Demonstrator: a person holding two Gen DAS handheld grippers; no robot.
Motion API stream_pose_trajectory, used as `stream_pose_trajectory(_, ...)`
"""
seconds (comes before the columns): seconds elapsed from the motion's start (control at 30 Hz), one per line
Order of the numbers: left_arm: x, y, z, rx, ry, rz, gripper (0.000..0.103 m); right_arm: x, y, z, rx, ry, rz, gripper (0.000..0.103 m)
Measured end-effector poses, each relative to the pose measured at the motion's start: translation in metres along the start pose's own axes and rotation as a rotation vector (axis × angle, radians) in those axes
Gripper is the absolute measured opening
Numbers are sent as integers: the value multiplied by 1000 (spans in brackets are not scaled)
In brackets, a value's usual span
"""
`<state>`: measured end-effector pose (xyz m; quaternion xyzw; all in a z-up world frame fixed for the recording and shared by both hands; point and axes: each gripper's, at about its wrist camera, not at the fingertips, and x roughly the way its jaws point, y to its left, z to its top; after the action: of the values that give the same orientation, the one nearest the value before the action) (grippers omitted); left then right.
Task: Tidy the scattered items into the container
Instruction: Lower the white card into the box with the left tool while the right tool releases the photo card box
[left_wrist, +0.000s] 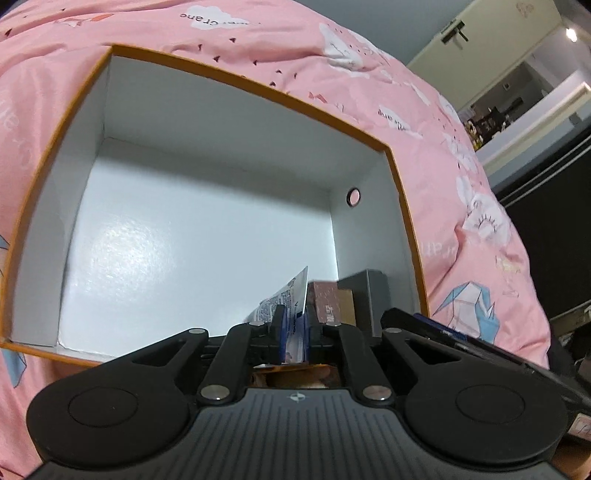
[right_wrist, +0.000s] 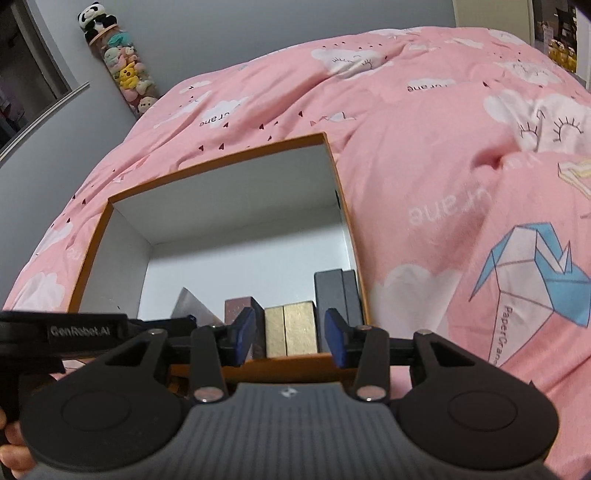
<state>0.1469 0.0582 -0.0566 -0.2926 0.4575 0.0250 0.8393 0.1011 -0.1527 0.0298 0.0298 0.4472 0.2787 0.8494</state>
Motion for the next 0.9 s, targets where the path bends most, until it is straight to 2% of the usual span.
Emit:
stream_pose_trajectory(0.33, 3, -1, 0, -18, 9, -45, 13, -8, -7, -7, 8, -18, 1, 46)
stream_pose_trajectory(0.4, 2, -1, 1, -15, 11, -53, 21, -11, -8, -7, 10, -22, -1, 47)
stream_pose_trajectory(0.5, -1, -1, 0, -14, 12, -63, 25, -15, -10, -8, 10, -27, -4, 47)
stream_pose_trajectory(0.67, -4, 4, 2, -38, 60, -55, 25, -19, -12, -11, 14, -37, -12, 48)
stream_pose_trajectory(0.77, -5, 1, 3, -18, 66, -25, 25, -20, -13, -11, 13, -39, -11, 48)
stream_pose_trajectory(0.83, -4, 2, 4, -31, 80, -37, 16, -21, -13, -12, 13, -40, -9, 48)
stream_pose_trajectory(0.9, 0, 4, 5, -67, 92, -57, 13, -21, -13, -13, 15, -40, -6, 48)
